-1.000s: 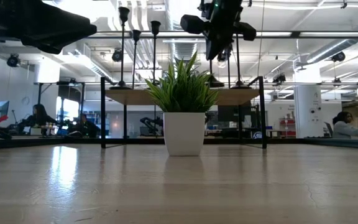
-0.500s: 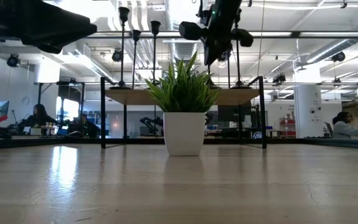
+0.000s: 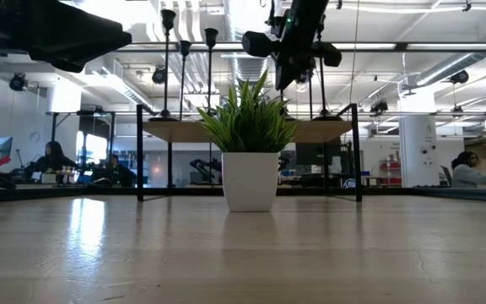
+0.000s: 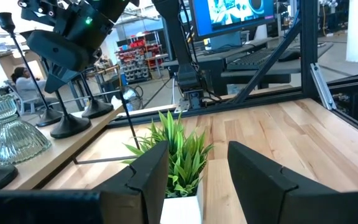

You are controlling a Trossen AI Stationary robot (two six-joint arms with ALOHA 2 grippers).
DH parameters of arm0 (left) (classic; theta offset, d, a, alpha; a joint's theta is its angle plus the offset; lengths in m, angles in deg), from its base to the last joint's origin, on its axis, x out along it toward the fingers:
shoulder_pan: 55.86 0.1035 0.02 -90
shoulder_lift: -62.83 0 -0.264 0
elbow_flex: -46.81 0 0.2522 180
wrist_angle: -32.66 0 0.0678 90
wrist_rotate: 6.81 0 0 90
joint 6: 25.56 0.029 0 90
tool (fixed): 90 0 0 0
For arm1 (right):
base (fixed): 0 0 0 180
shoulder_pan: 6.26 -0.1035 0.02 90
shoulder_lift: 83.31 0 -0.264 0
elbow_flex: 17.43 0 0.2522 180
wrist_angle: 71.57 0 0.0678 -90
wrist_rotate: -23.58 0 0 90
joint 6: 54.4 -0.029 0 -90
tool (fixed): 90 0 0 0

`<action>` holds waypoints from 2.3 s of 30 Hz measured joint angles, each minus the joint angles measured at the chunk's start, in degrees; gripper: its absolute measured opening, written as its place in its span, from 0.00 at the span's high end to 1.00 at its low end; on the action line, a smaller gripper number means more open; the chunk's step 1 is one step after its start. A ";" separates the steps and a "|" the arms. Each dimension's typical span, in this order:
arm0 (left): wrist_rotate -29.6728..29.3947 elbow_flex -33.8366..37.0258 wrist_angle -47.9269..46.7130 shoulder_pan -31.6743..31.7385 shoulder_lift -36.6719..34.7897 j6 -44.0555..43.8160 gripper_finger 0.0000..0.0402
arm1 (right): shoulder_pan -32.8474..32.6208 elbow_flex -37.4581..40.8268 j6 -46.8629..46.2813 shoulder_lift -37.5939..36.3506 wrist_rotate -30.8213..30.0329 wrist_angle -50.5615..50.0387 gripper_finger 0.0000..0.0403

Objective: Pick & Place candle stick holders
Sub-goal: Put the black candlestick holder on the shelf, then return to Home Position

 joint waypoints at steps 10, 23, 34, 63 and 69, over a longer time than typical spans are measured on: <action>0.00 0.00 0.00 0.00 0.00 0.00 0.58 | -0.02 0.04 0.16 0.00 0.00 -0.02 0.97; 0.00 0.00 0.00 0.00 0.00 0.00 0.58 | -0.03 0.17 1.72 0.13 0.10 0.75 0.87; 0.00 0.00 -0.02 0.00 0.00 -0.05 0.58 | -1.33 0.17 1.73 0.13 0.09 0.56 0.71; 0.00 0.00 -0.07 0.00 0.00 -0.66 0.58 | -4.73 0.24 -0.82 0.09 -6.85 -5.75 0.62; 0.00 0.00 -0.07 0.00 0.01 1.77 0.58 | -6.68 0.24 -1.51 0.04 -7.35 -7.02 0.62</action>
